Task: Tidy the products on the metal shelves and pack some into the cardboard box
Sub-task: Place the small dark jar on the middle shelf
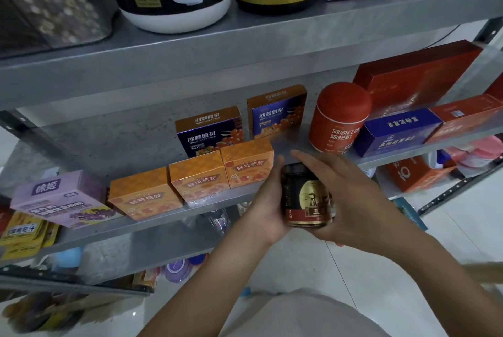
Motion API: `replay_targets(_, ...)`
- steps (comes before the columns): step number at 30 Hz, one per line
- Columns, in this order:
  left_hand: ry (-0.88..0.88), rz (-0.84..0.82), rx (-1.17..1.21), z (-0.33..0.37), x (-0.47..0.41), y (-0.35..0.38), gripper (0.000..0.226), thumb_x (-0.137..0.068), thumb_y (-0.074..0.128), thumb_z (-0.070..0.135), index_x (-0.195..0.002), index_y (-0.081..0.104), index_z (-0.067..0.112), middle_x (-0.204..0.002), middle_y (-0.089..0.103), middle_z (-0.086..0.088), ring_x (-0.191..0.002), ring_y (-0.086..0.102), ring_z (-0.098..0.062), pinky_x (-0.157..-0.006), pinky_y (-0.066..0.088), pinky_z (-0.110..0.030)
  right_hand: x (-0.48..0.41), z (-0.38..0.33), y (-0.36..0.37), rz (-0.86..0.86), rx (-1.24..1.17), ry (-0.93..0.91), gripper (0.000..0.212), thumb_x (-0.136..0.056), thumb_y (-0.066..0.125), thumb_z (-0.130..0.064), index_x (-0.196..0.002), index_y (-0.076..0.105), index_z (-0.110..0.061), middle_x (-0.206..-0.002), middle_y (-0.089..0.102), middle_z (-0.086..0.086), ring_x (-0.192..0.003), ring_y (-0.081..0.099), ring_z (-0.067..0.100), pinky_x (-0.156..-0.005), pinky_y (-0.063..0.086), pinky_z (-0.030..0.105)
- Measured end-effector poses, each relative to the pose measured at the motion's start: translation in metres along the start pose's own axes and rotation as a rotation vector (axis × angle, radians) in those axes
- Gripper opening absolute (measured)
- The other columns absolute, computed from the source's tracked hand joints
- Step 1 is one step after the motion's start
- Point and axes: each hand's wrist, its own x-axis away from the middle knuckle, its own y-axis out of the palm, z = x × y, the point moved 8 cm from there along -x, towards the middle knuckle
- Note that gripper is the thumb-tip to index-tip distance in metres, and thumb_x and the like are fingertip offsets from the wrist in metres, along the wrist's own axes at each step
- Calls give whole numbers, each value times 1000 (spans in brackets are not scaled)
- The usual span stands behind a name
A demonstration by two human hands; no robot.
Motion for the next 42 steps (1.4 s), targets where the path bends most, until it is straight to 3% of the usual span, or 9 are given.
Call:
replay_targets(2,-10,37,0,-2,1,-1,64,-91,44,65,-124,62,13,-95,74,-16,-75,74,-28,-61,59,-36,1,1,5,-8,-12,-10,111,-56,76,-48,-149,18,-32,-133,45,-2,-117,39,7,-88,44,24)
replay_targets(6,-147,-17,182,-16,7,8,56,-95,47,53,-94,68,1,-80,70,-18,-63,71,-31,-53,59,-36,7,12,17,-205,-452,66,111,-60,77,-48,-145,7,-56,-141,28,-32,-129,29,-16,-97,34,4)
replay_targets(12,-210,-42,373,-27,7,22,53,-98,40,44,-93,67,-1,-81,67,-18,-62,67,-30,-49,56,-33,9,41,12,-186,-841,253,87,-52,80,-47,-132,47,-42,-127,58,-27,-121,54,-2,-100,46,18)
replay_targets(17,-190,-24,277,-25,7,23,44,-96,42,35,-90,67,-1,-78,69,-18,-60,68,-29,-46,56,-31,6,39,4,-169,-710,282,83,-50,78,-53,-127,46,-46,-119,62,-28,-114,54,-11,-86,43,4)
replay_targets(23,-143,72,126,-17,4,11,65,-97,35,62,-106,66,6,-85,72,-18,-71,70,-29,-55,59,-35,6,25,0,-129,-247,161,96,-62,88,-34,-131,24,-53,-130,35,-29,-121,32,-12,-88,24,-6)
replay_targets(30,-237,68,160,-25,7,9,50,-99,40,46,-116,60,3,-83,70,-23,-66,70,-34,-53,59,-40,4,39,12,-299,-733,251,89,-60,76,-53,-137,32,-51,-134,48,-31,-124,46,-11,-102,38,9)
replay_targets(34,-210,69,136,-22,7,10,53,-101,39,50,-117,58,3,-87,70,-27,-88,63,-39,-65,60,-46,2,50,14,-267,-875,313,84,-54,80,-47,-130,44,-43,-125,60,-26,-119,55,-2,-93,48,13)
replay_targets(38,-26,-10,67,1,8,9,54,-88,62,46,-129,57,10,-105,69,-22,-94,68,-36,-73,55,-46,2,49,7,-197,-865,254,87,-58,84,-19,-130,42,-41,-124,53,-38,-120,49,-11,-91,41,6)
replay_targets(42,183,-117,-88,25,14,19,48,-75,69,19,-120,61,9,-95,75,-12,-85,73,-26,-71,59,-39,-1,46,1,-174,-893,203,89,-59,83,-29,-136,43,-47,-140,46,-27,-133,40,-4,-102,37,10)
